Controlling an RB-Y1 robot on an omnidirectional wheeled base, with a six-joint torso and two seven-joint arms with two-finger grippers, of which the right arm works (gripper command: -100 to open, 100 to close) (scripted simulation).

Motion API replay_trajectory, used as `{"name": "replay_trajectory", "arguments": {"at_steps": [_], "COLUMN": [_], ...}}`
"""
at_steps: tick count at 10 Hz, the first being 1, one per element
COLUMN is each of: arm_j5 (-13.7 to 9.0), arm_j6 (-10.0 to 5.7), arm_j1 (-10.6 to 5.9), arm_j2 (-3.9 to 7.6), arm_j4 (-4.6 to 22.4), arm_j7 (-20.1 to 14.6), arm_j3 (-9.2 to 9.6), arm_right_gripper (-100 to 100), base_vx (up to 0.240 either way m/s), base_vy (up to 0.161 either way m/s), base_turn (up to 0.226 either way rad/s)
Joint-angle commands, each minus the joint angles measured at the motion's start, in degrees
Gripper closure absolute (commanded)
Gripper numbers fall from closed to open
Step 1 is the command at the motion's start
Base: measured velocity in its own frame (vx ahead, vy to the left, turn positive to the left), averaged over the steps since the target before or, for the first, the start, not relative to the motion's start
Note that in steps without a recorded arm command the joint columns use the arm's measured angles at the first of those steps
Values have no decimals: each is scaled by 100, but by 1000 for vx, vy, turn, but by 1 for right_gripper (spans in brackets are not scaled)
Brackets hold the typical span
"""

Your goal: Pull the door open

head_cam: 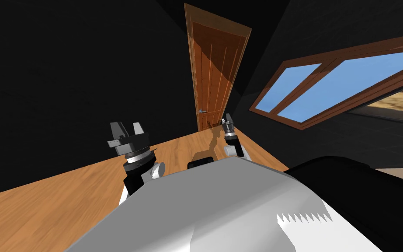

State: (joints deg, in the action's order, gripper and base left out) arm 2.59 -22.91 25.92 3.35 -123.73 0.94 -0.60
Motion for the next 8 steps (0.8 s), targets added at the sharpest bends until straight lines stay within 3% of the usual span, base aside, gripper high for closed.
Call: {"name": "replay_trajectory", "arguments": {"at_steps": [1,8], "arm_j5": [6,6], "arm_j6": [-78,-325], "arm_j1": [-71,-275], "arm_j2": [39,176], "arm_j4": [236,959], "arm_j7": [-50,-221], "arm_j3": [10,15], "arm_right_gripper": [-100,-100], "base_vx": [133,100], "base_vy": [14,-2], "base_turn": [26,14]}}
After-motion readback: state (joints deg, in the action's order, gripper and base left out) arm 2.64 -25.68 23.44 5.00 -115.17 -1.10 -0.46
